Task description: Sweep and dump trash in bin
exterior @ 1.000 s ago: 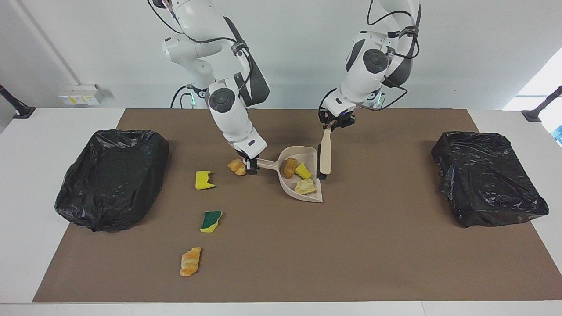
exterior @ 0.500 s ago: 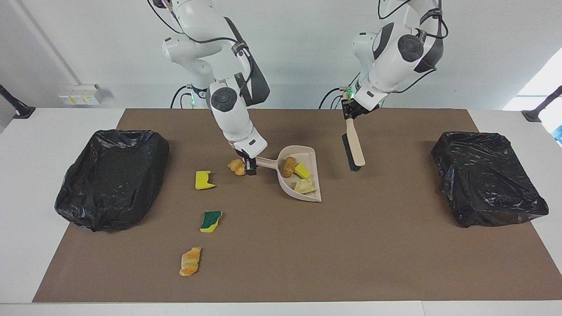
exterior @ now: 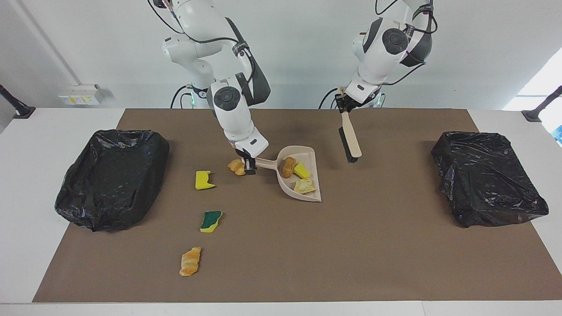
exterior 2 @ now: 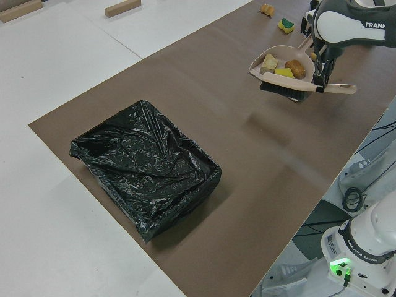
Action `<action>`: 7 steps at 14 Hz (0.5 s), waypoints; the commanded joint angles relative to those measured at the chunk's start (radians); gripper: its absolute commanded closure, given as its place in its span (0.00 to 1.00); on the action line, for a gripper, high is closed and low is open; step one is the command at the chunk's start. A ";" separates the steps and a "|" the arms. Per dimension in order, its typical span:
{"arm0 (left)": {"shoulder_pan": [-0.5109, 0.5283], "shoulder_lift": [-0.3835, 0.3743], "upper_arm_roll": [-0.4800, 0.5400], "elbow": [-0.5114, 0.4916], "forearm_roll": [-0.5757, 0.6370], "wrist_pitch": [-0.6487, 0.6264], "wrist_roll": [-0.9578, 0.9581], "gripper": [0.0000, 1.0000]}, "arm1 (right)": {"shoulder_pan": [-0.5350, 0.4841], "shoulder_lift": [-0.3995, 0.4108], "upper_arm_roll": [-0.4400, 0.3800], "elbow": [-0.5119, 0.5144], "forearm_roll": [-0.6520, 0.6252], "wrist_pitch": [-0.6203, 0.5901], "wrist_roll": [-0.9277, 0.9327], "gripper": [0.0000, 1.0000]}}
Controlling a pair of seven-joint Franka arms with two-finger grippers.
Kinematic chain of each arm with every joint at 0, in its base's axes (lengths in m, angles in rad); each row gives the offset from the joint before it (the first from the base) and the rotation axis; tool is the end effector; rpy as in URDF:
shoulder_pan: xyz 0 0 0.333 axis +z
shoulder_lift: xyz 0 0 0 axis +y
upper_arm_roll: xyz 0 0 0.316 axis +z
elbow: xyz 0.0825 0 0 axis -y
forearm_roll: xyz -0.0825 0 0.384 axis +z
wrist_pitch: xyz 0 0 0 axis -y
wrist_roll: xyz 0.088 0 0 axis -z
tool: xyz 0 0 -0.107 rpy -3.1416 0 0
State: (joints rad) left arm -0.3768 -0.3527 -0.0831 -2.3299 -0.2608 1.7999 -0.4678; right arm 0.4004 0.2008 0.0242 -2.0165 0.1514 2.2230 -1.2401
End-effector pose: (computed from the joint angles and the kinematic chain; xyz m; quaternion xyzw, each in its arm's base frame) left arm 0.3685 -0.2085 0.4627 0.9889 0.0484 -0.1272 0.0588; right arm 0.5348 0.2466 0.3546 -0.7051 -0.7063 -0.0274 0.0564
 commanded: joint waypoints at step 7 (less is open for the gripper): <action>-0.008 -0.032 0.006 -0.029 0.015 0.024 -0.011 1.00 | 0.009 -0.035 0.002 -0.036 -0.030 0.004 0.017 0.76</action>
State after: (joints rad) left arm -0.3768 -0.3539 -0.0828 -2.3327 -0.2603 1.8056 -0.4678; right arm 0.4098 0.1983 0.0242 -2.0178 0.1370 2.2230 -1.2397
